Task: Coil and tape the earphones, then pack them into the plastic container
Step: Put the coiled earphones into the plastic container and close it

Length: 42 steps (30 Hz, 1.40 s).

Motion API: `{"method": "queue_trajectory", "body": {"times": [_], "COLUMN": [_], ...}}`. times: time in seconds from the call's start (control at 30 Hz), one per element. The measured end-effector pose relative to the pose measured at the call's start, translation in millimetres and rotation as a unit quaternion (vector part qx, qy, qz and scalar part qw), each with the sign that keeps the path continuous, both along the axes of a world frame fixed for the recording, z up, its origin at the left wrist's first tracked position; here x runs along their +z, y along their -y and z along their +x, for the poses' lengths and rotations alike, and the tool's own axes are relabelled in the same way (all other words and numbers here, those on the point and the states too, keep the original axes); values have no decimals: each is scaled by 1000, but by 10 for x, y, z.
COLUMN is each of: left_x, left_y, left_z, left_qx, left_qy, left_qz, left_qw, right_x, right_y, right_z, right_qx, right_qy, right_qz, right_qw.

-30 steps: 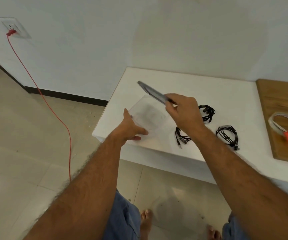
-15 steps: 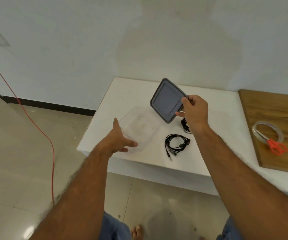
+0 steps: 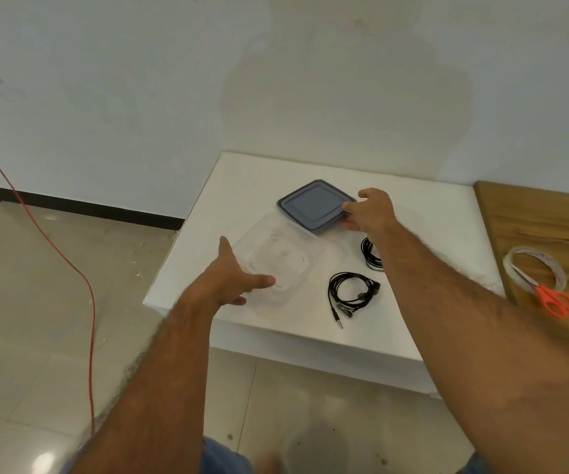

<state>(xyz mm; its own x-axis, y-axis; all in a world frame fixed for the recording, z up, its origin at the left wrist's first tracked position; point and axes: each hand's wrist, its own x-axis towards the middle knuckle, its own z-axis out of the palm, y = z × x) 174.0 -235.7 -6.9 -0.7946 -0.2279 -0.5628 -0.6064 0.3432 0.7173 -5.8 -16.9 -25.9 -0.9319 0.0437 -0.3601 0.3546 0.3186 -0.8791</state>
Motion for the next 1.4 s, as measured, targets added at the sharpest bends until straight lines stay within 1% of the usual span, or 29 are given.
{"method": "queue_trajectory", "body": {"times": [0.07, 0.1, 0.13, 0.17, 0.23, 0.27, 0.3, 0.33, 0.4, 0.47, 0.53, 0.6, 0.7, 0.8, 0.97, 1.07, 1.17, 1.3, 1.4], "left_x": [5, 10, 11, 10, 20, 35, 56, 87, 142, 171, 196, 237, 253, 230, 39, -92, -161, -227, -248], "left_y": [-9, -10, -4, 4, 20, 17, 7, -19, -119, -293, -552, -855, -1353, -1823, -2402, -2542, -2575, -2553, -2530], "left_z": [-3, -2, 3, 9, 18, 20, 19, 6, -49, -146, -244, -326, -428, -503, -597, -625, -630, -625, -625], "left_qx": [8, 15, 22, 25, 17, 18, 28, 44, 69, 63, 37, -4, -73, -105, -198, -230, -246, -250, -246], "left_qy": [-5, -4, -4, -6, -16, -33, -59, -96, -181, -251, -291, -309, -313, -298, -216, -191, -183, -177, -174], "left_qz": [-4, -8, -18, -40, -131, -188, -234, -261, -269, -260, -241, -218, -204, -193, -250, -280, -304, -299, -290], "left_qw": [1000, 1000, 1000, 999, 991, 982, 970, 960, 943, 930, 925, 926, 925, 929, 923, 912, 902, 904, 908], "right_x": [69, 112, 142, 176, 276, 323, 368, 393, 444, 445, 404, 356, 314, 238, 74, 62, 39, -12, -38], "right_y": [-53, -83, -123, -162, -296, -380, -484, -608, -873, -1133, -1358, -1523, -1711, -1845, -1886, -1805, -1740, -1671, -1620], "right_z": [41, 65, 76, 87, 141, 171, 206, 237, 353, 489, 617, 704, 794, 865, 904, 893, 891, 902, 912], "right_qx": [-12, -11, -10, -10, 6, 9, 14, 17, 24, 21, 12, 21, 49, 70, 89, 111, 140, 138, 119], "right_qy": [37, 45, 40, 21, -35, -51, -62, -74, -97, -108, -99, -85, -72, -47, -15, 9, 23, 30, 23], "right_qz": [-49, -55, -52, -17, 51, 67, 77, 88, 121, 155, 177, 201, 238, 281, 307, 321, 366, 400, 404], "right_qw": [998, 997, 998, 1000, 998, 996, 995, 993, 988, 982, 979, 976, 967, 956, 948, 941, 920, 905, 907]}}
